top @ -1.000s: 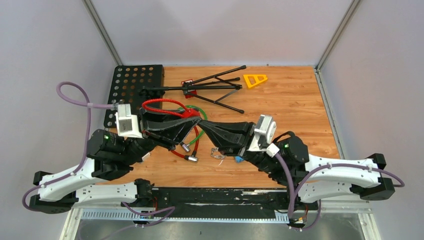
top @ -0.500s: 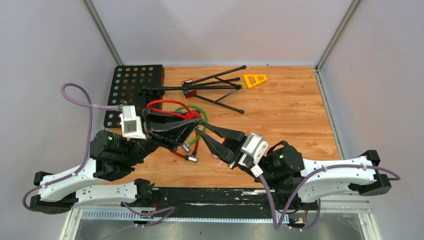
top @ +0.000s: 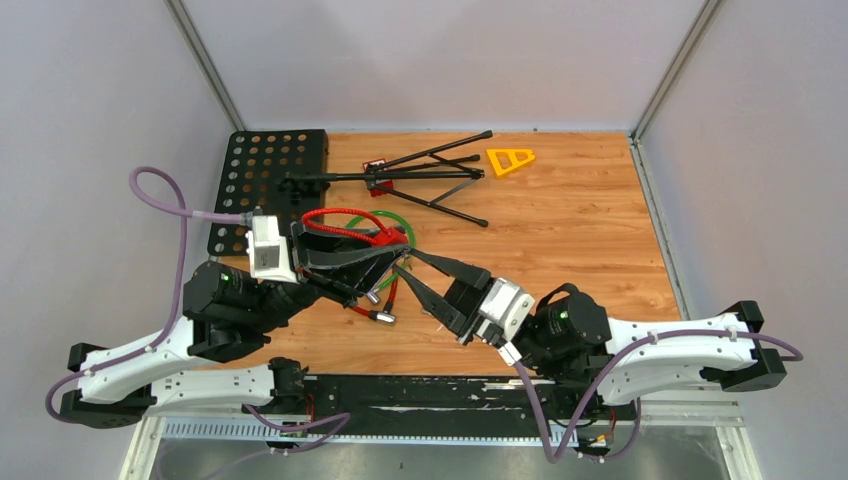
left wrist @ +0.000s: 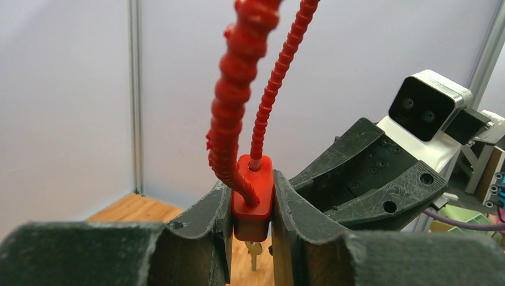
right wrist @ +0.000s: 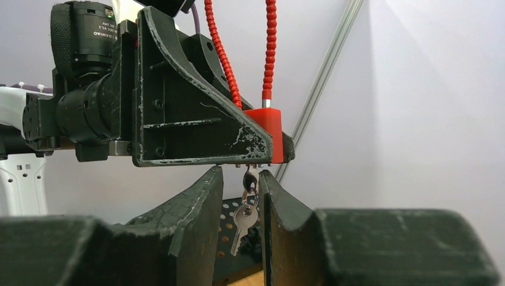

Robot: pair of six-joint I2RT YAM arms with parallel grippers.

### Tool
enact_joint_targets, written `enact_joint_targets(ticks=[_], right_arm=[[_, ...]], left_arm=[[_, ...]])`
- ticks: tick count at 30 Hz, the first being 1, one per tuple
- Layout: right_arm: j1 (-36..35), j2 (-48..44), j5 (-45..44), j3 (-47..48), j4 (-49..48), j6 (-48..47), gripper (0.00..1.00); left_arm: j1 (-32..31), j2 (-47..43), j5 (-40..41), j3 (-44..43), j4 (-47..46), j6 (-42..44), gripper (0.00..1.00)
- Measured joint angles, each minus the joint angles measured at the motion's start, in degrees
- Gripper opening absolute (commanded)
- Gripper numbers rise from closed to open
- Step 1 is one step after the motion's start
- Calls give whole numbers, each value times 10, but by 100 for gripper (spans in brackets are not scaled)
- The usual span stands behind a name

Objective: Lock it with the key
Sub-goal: Lock the lock.

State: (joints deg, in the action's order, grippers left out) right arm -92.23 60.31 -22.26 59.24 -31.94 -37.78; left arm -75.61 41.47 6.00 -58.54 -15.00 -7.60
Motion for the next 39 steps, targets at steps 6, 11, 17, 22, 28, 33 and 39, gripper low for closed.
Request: enact_joint_targets(ticks=[6, 11, 17, 22, 28, 33, 39], right_arm=[[-5, 0, 1, 0, 17, -30, 48], [-13, -1, 1, -5, 31, -58, 50], [-15, -12, 1, -12, 38, -74, 42], [-15, -13, 0, -12, 30, -89, 32], [-15, -4, -4, -12, 16, -111, 26], [-15, -2, -9, -11, 8, -123, 13], [-15, -1, -14, -10, 1, -128, 0]], left_arm=[[0, 0, -3, 0, 2, 1, 0], [0, 0, -10, 0, 6, 2, 0], [0, 0, -12, 0, 6, 2, 0], [0, 0, -15, 0, 6, 2, 0], [0, 5, -20, 0, 7, 0, 0], [0, 5, -26, 0, 6, 0, 0], [0, 5, -28, 0, 7, 0, 0]])
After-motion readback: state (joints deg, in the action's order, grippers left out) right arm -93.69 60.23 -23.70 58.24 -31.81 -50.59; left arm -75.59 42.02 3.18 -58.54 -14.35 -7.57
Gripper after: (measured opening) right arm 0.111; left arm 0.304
